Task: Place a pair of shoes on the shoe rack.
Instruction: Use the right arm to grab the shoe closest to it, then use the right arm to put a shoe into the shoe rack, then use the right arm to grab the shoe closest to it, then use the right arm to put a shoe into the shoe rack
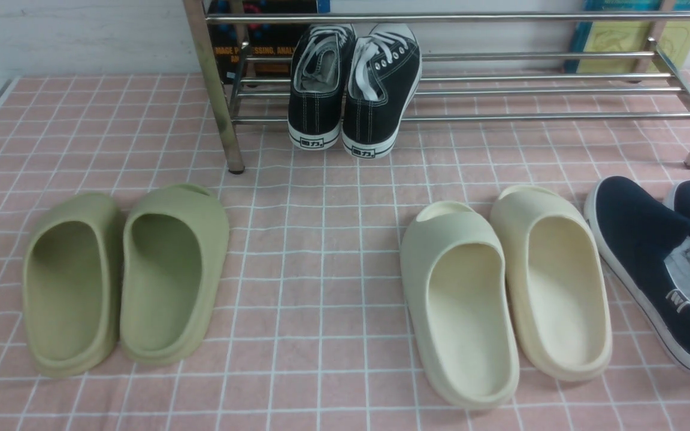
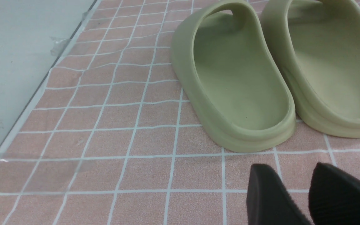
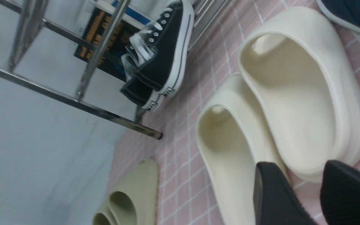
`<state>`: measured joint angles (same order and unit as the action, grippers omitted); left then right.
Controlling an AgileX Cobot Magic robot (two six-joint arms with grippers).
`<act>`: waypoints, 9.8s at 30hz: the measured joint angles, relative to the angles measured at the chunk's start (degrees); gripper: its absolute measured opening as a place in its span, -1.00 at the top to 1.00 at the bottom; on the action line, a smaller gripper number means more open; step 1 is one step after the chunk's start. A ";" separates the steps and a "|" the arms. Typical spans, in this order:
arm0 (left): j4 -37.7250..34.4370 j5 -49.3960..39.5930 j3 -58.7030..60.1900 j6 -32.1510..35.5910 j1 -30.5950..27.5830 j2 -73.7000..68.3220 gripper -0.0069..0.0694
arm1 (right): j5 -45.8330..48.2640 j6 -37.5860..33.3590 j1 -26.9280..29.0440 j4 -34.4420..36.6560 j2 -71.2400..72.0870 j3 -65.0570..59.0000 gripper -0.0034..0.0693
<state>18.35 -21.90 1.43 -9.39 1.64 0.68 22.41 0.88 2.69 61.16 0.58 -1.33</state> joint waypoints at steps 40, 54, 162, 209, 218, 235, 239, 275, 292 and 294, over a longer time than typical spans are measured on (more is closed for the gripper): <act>0.00 0.00 0.00 0.00 0.00 0.00 0.20 | 35.70 -11.98 -3.80 -55.95 -81.84 61.29 -0.02; 0.00 0.00 0.00 0.00 0.00 0.00 0.20 | 24.61 -11.95 -3.87 -57.22 -98.92 61.66 0.42; 0.19 -0.03 0.00 0.00 0.00 0.00 0.19 | 29.02 -1.80 5.72 -62.12 -101.61 65.08 0.81; 0.19 -0.03 0.00 0.00 0.00 0.00 0.19 | 49.32 -9.48 0.40 -57.05 -133.42 133.28 0.88; 0.19 -0.03 0.00 0.00 0.00 0.00 0.19 | 49.81 -15.65 -4.31 -58.99 -136.64 141.77 0.88; 0.19 -0.03 0.00 0.00 0.00 0.00 0.19 | 44.01 -16.89 -5.30 -60.40 -137.68 143.48 0.86; 0.19 -0.03 0.00 0.00 0.00 0.00 0.19 | 41.78 -16.69 -5.12 -60.20 -138.58 143.48 0.86; 0.19 -0.03 0.00 0.00 0.00 0.00 0.19 | 47.64 -3.33 -5.17 -61.53 -140.01 147.27 0.82; 0.19 -0.03 0.00 0.00 0.00 0.00 0.19 | 43.27 -3.33 -5.13 -61.54 -139.46 147.56 -0.02; 0.19 -0.03 0.00 0.00 0.00 0.00 0.19 | 45.01 -3.33 -5.13 -61.54 -138.37 147.56 -0.19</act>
<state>18.54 -21.94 1.43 -9.39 1.64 0.68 67.42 -2.46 -2.43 -0.37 -137.79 146.23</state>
